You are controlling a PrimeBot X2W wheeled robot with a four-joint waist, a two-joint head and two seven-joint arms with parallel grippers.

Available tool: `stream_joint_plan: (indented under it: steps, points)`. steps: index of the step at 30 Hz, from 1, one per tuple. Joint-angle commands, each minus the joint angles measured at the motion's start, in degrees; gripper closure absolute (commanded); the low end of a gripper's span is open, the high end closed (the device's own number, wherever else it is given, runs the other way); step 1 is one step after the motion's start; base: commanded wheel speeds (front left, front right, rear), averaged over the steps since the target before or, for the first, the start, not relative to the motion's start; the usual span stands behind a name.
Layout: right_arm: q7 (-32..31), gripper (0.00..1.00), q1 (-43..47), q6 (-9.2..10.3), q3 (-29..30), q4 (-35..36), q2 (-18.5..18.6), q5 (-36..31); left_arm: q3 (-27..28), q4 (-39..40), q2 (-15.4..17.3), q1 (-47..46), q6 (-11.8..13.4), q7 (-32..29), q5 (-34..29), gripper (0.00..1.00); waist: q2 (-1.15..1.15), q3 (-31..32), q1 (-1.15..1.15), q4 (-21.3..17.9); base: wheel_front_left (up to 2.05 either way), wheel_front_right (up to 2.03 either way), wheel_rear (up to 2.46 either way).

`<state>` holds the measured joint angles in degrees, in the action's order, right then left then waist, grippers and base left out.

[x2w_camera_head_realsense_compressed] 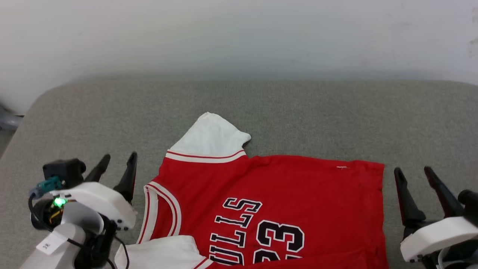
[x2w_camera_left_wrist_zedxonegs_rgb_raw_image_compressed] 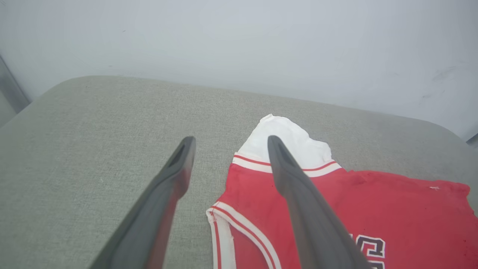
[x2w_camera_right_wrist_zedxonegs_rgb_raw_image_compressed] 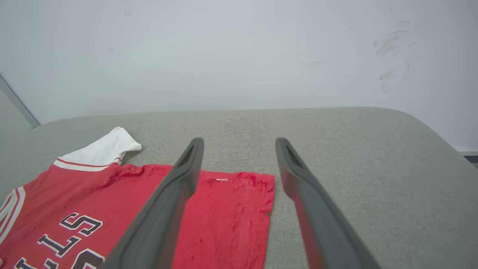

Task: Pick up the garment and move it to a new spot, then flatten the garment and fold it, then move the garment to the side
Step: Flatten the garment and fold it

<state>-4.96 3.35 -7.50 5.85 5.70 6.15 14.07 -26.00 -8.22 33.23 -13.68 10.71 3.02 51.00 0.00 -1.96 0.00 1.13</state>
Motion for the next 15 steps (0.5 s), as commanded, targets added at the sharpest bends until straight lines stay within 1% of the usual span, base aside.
stream_joint_plan:
  steps: [1,4,7,10,14,15]
  points:
    - [0.59,0.0,-2.13,0.04,0.31,1.97,-0.53,-1.44,0.15,-0.65,-0.76,-3.14,-0.64,2.0,-1.48,0.0,0.0,-4.07,0.0,-0.82,0.0,0.0,0.0]
    - [0.61,0.0,-4.36,0.04,0.59,4.61,-0.78,-2.93,-0.29,-2.29,-1.37,-7.82,-2.12,3.09,-2.93,0.0,0.0,-7.7,0.0,-1.42,0.0,0.0,0.0]
    - [-0.04,0.0,-6.38,0.04,0.57,7.0,-1.1,-4.19,-0.73,-4.37,-2.02,-12.99,-3.95,1.93,-3.26,0.0,0.0,-11.56,0.0,-2.21,0.0,0.0,0.0]
    - [-0.68,0.0,-8.15,0.04,0.21,8.54,-1.37,-5.13,-1.59,-7.44,-2.38,-18.51,-6.44,-0.54,-3.0,0.0,0.0,-14.98,0.0,-3.28,0.0,0.0,0.0]
    - [-0.85,0.0,-10.22,0.04,-0.72,9.3,-1.92,-5.66,-2.56,-11.94,-2.4,-25.97,-10.35,-5.94,-1.4,0.0,0.0,-18.52,0.0,-5.04,0.0,0.0,0.0]
    - [-0.85,0.0,-10.22,0.04,-0.72,9.3,-1.92,-5.66,-2.56,-11.94,-2.4,-25.97,-10.35,-5.94,-1.4,0.0,0.0,-18.52,0.0,-5.04,0.0,0.0,0.0]
